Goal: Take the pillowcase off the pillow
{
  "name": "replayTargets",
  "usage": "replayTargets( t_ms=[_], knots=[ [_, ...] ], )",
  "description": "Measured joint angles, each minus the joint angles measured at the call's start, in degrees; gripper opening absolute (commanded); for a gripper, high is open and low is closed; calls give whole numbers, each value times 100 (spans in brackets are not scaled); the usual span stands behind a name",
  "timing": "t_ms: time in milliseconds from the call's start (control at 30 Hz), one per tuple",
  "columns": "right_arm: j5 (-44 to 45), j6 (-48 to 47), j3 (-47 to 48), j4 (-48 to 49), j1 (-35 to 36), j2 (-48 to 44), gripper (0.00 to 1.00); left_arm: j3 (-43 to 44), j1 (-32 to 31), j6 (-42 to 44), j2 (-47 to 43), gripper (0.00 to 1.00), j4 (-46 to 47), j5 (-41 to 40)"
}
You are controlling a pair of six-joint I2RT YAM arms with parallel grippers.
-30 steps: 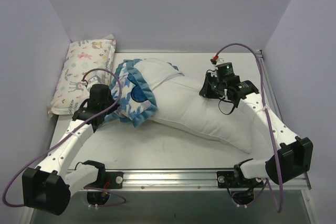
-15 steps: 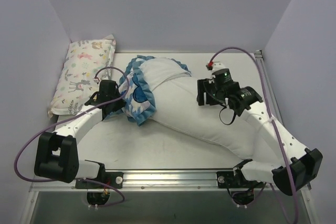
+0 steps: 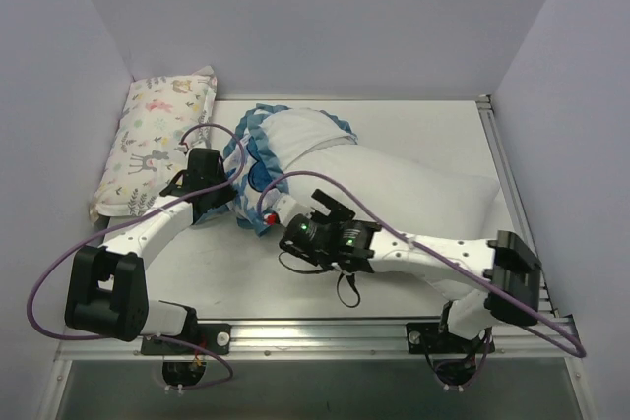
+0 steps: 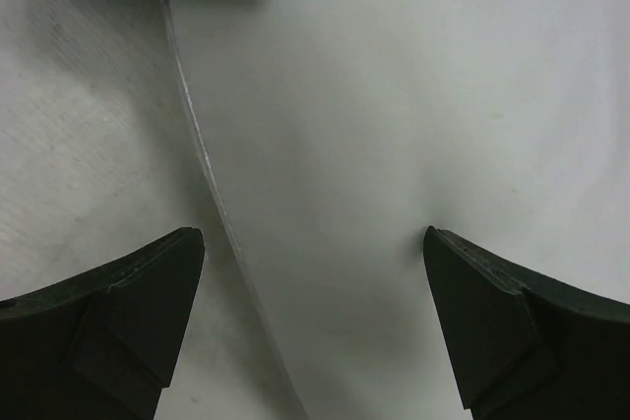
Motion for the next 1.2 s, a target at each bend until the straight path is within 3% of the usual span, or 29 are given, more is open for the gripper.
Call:
replayTargets(
  t_ms=[133,267,333,433,467,700,967,1200],
  knots=[
    [573,-208,-306,339,127,1025,100,28,-15,44,17,0,-4,0],
    [1152,-278,-400,608,177,1335,99,46,-22,63,17,0,-7,24],
    [1473,-278,-376,734,146,1427,90,74,-22,63,15,0,-4,28],
    [1875,-323,-321,844,37,1593,13,140,-24,74,4,0,-17,46],
    [1974,-313,-313,879,-31,1606,0,166,-26,79,-15,0,-52,68],
    [1869,-26,-144,713,-695,1014,0,614,-50,162,-326,0,-409,289],
    [1217,323,686,-374,-1272,-625,0,1386,-7,190,-520,0,-632,345],
    [544,708,935,-1204,-1740,-1475,0,1480,227,184,-501,0,-861,424]
  ],
)
